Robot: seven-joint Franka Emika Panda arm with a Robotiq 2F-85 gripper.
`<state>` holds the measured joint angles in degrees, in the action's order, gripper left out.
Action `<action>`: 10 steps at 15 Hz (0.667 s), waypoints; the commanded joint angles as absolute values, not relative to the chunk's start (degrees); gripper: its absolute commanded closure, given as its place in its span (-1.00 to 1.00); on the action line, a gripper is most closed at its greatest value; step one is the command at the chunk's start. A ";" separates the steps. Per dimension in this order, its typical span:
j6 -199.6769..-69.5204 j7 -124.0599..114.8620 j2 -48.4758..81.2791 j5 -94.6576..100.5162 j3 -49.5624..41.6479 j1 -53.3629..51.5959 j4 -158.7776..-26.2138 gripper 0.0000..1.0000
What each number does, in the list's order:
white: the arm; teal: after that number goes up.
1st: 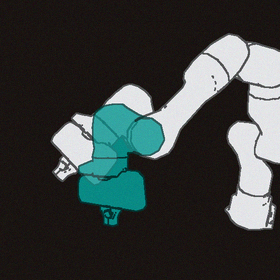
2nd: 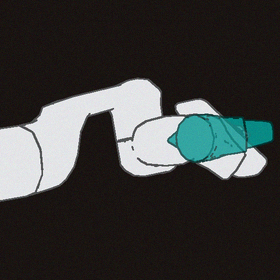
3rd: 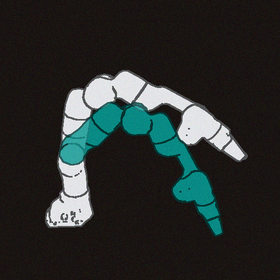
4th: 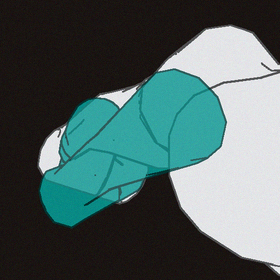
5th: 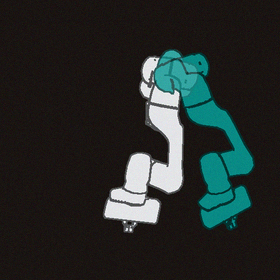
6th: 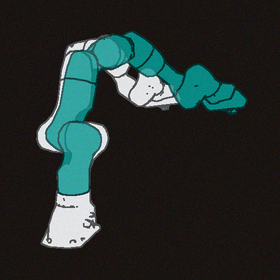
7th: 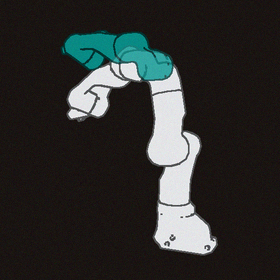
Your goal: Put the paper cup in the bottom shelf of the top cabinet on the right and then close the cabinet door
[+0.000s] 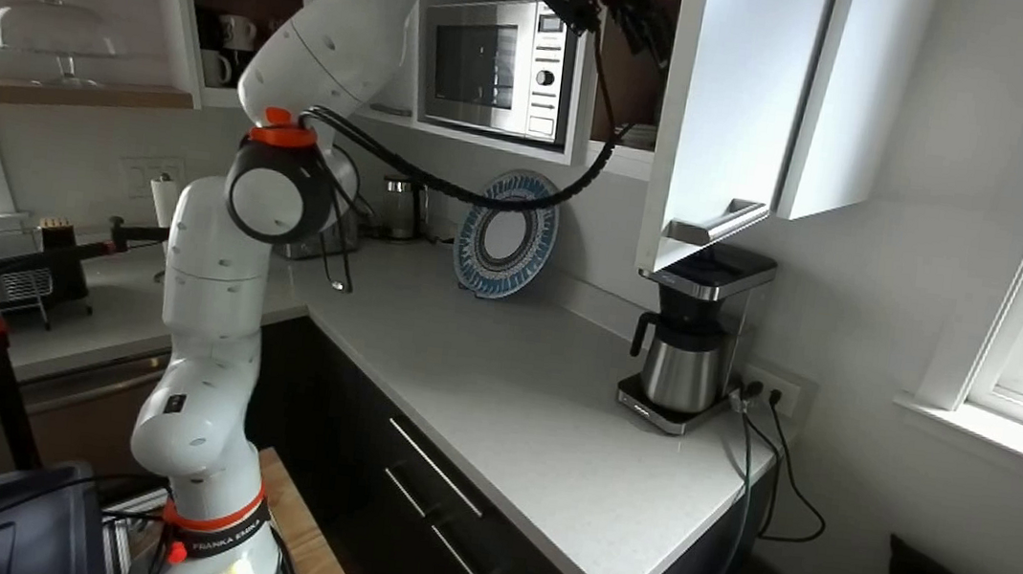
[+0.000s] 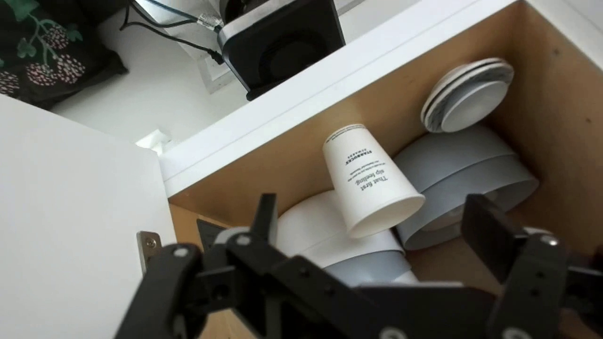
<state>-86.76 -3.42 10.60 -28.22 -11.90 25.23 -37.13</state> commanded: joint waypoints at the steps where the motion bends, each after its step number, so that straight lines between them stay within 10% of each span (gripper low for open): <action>1: -83.93 4.04 4.44 -27.51 -12.34 25.73 -43.99 -1.00; 10: -87.79 17.89 -10.83 -23.76 -13.51 26.22 -64.01 -1.00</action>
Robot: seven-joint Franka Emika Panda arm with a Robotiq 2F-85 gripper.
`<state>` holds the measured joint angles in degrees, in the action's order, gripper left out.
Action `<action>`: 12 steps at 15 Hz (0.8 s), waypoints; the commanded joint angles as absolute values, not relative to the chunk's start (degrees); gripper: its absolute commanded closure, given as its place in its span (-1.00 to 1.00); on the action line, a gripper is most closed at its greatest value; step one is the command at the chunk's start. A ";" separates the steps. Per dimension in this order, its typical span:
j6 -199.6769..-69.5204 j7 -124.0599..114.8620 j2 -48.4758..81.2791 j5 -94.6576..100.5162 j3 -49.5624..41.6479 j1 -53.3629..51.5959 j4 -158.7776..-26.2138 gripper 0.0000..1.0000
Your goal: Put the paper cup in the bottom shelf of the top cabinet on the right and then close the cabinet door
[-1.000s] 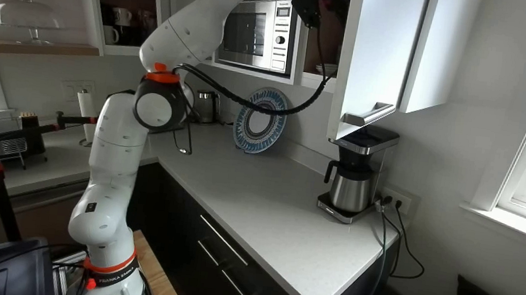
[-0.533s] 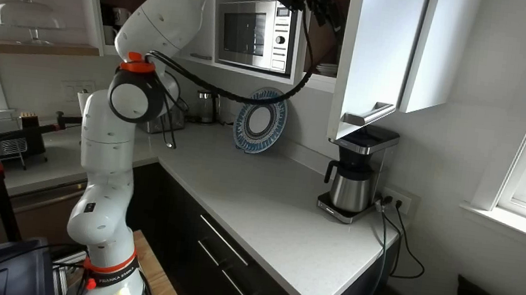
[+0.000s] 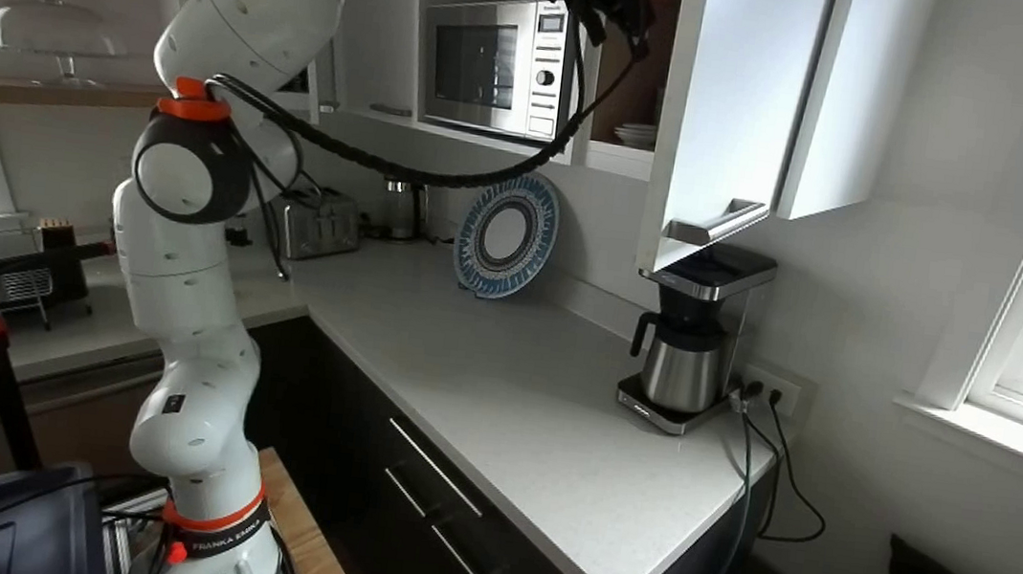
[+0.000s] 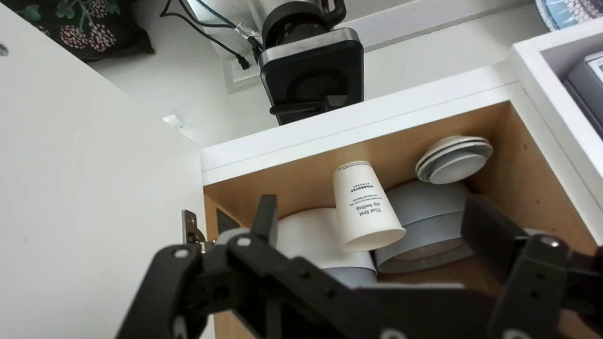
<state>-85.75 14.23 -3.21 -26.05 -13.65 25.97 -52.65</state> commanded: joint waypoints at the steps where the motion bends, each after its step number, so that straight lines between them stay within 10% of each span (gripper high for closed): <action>1: -87.95 18.68 -12.40 -23.07 -13.62 26.54 -66.43 -1.00; 12: -95.64 21.71 -22.13 -19.39 -18.80 21.73 -82.63 -1.00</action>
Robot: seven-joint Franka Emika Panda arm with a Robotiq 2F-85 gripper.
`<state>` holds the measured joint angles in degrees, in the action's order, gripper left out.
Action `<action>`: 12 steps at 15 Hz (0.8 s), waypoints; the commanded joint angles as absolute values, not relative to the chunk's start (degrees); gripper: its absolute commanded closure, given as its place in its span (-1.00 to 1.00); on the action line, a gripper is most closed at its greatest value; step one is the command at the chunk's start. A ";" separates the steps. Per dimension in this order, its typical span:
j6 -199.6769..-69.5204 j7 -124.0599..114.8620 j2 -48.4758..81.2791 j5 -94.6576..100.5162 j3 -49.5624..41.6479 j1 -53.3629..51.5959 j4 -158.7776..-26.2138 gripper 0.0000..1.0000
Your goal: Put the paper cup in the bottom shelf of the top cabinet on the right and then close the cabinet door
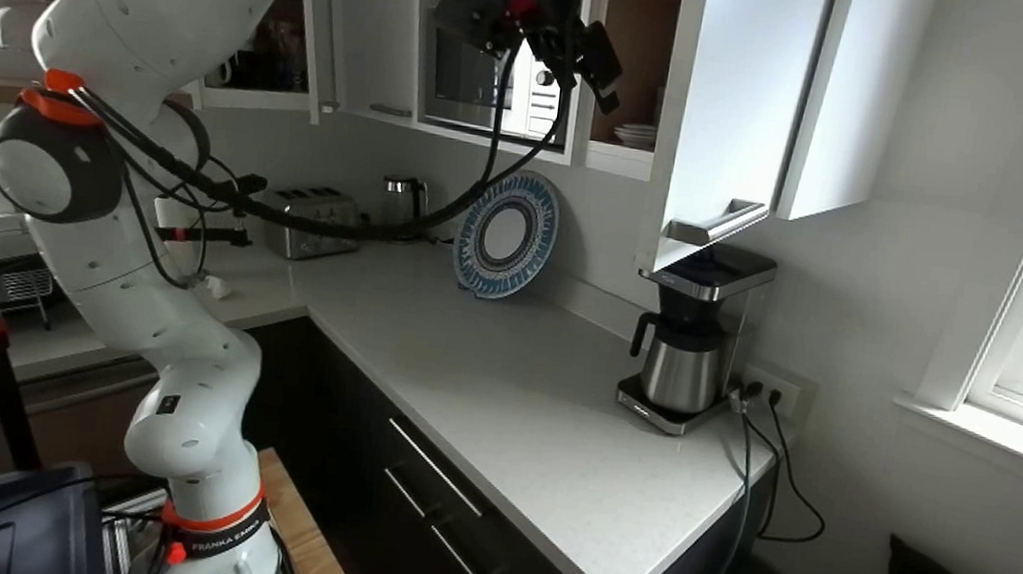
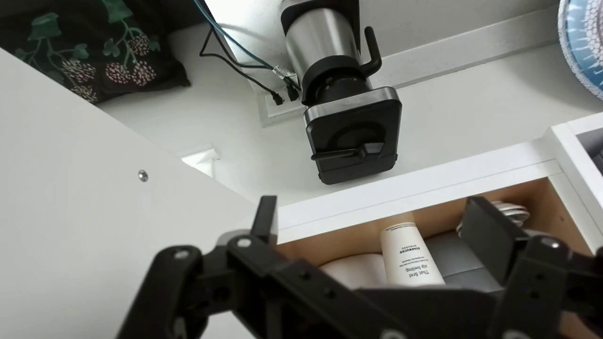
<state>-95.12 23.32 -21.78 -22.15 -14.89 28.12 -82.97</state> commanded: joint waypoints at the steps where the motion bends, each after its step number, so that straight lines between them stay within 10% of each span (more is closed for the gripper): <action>1: -96.18 21.84 -22.67 -19.45 -18.78 21.71 -83.72 -1.00; 12: -81.08 31.30 -20.22 -16.78 -31.20 14.53 -72.70 -1.00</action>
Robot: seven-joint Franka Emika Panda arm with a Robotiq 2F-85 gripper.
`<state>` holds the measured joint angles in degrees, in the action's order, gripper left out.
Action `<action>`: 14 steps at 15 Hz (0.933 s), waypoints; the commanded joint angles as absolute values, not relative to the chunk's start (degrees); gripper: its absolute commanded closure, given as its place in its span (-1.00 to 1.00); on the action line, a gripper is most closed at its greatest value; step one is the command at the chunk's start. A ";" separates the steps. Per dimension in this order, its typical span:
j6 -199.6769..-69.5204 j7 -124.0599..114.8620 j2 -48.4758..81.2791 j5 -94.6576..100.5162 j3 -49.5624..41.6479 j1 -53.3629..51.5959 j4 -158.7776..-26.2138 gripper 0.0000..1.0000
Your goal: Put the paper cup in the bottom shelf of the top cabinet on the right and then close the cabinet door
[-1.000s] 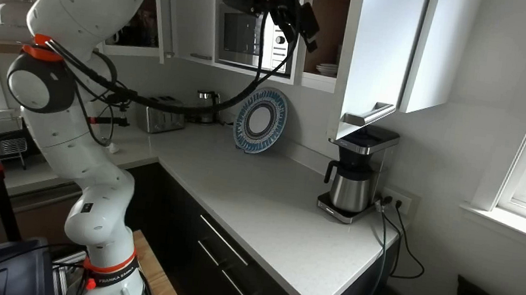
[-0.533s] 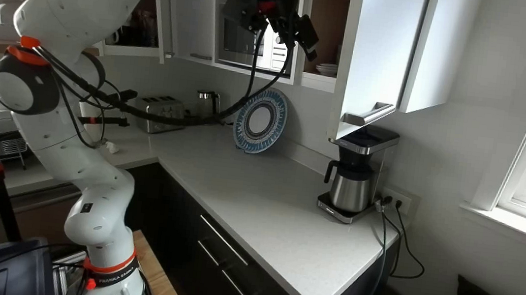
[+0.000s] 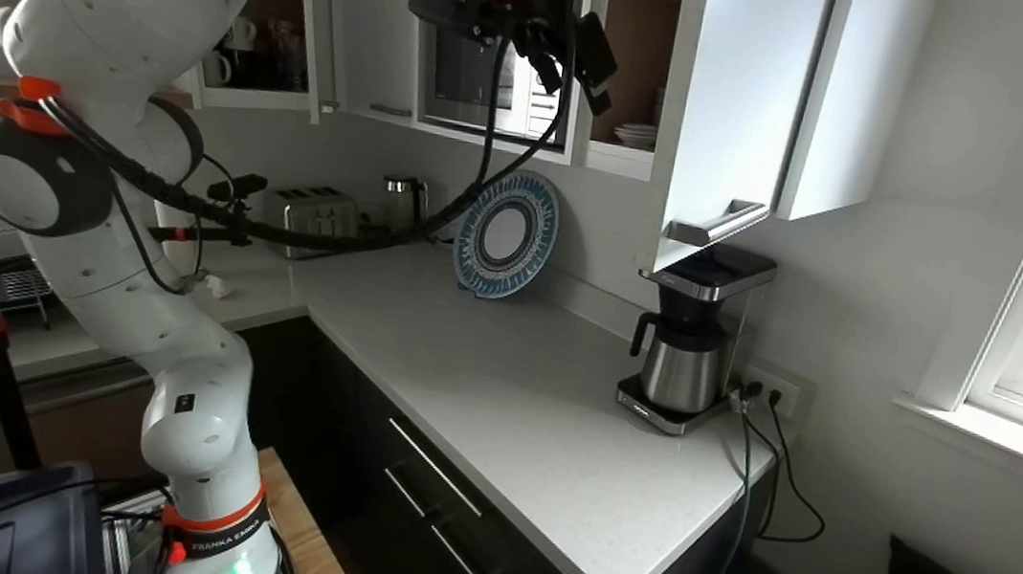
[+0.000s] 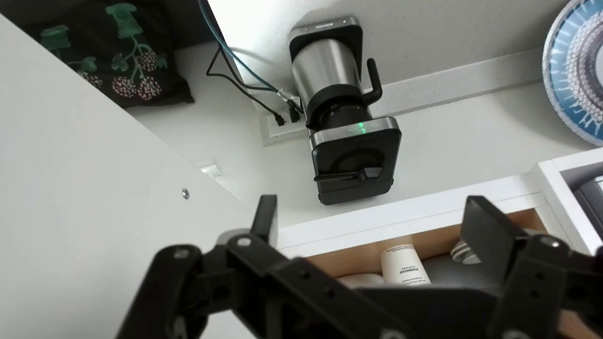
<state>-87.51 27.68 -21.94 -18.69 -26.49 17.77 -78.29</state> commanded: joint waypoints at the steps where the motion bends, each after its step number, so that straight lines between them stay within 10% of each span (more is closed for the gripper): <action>1: -80.07 32.78 -19.62 -16.44 -32.69 14.05 -71.09 -1.00; 14: -71.45 44.05 -14.20 -16.14 -48.69 10.34 -60.25 -1.00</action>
